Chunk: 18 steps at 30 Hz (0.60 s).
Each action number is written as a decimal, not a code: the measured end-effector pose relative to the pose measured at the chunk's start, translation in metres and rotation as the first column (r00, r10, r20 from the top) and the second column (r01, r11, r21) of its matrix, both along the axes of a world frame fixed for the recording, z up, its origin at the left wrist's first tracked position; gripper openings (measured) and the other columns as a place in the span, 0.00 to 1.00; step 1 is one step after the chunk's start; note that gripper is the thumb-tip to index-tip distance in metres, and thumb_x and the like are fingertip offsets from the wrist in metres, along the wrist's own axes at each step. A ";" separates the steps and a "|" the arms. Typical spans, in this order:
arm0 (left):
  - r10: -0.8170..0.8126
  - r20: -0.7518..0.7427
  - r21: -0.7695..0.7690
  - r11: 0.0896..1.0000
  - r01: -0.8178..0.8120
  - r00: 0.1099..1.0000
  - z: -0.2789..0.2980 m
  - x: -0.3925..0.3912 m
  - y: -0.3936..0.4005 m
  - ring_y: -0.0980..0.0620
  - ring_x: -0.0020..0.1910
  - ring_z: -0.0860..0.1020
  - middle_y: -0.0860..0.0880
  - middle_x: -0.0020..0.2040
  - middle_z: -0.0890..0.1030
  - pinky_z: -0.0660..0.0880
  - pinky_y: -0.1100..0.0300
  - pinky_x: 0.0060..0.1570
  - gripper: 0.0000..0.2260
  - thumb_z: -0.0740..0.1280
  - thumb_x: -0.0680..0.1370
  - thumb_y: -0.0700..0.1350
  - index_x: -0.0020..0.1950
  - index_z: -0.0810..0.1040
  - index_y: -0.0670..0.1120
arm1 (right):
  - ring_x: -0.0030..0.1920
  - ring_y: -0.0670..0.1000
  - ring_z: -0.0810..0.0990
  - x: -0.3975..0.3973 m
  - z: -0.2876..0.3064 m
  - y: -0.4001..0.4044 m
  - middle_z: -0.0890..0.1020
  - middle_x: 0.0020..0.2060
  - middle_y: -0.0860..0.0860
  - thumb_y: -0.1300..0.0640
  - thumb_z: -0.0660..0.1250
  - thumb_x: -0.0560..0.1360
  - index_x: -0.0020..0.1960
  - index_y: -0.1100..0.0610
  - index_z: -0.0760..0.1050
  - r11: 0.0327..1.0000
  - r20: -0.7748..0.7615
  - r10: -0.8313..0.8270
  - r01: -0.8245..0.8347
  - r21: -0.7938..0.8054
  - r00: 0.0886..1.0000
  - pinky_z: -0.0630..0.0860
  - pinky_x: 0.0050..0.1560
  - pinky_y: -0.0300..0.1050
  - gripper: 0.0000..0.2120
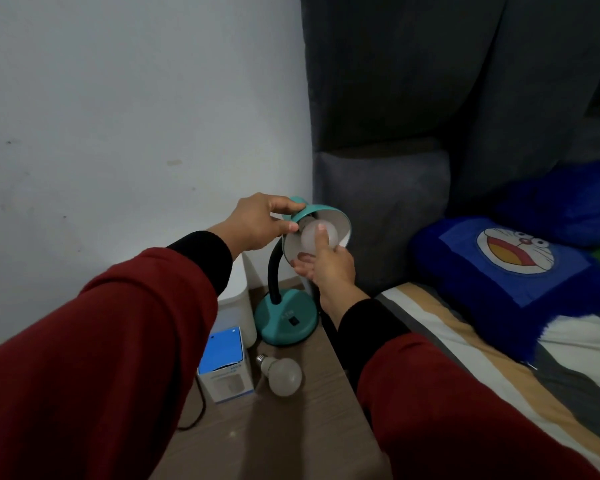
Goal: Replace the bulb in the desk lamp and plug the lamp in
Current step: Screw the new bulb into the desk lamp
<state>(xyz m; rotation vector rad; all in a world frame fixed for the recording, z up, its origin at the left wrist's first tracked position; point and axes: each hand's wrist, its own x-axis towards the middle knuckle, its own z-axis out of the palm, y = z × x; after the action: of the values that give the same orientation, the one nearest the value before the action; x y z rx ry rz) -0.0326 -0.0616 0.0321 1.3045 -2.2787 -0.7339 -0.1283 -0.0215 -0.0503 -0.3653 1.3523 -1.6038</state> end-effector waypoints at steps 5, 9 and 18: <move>0.000 0.010 -0.014 1.000 0.000 1.000 -0.001 -0.001 0.000 0.52 0.65 0.75 0.50 0.66 0.77 0.64 0.69 0.60 0.19 0.70 0.75 0.40 0.65 0.76 0.47 | 0.42 0.51 0.83 0.000 -0.004 0.003 0.79 0.54 0.56 0.48 0.70 0.71 0.70 0.53 0.65 0.999 -0.054 -0.045 0.044 -0.025 0.998 0.80 0.50 0.45 0.30; 0.010 0.006 -0.019 1.000 -0.010 1.000 -0.001 -0.001 -0.002 0.52 0.65 0.75 0.50 0.66 0.77 0.65 0.67 0.62 0.19 0.69 0.75 0.40 0.65 0.76 0.47 | 0.38 0.49 0.83 0.000 -0.003 0.004 0.82 0.48 0.55 0.49 0.70 0.73 0.66 0.54 0.66 0.997 -0.057 -0.074 0.071 -0.039 0.996 0.80 0.49 0.44 0.26; 0.008 0.010 -0.019 1.000 -0.008 1.000 0.000 -0.003 0.000 0.51 0.64 0.76 0.49 0.66 0.77 0.65 0.67 0.62 0.19 0.69 0.75 0.39 0.65 0.76 0.47 | 0.40 0.49 0.83 -0.003 -0.002 0.006 0.81 0.52 0.54 0.47 0.69 0.73 0.68 0.56 0.68 0.995 -0.078 -0.097 0.095 -0.035 0.992 0.80 0.44 0.39 0.27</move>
<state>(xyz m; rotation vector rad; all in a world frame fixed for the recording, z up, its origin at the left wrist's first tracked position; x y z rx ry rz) -0.0352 -0.0614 0.0318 1.3106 -2.2822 -0.7025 -0.1312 -0.0151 -0.0527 -0.3918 1.4255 -1.7065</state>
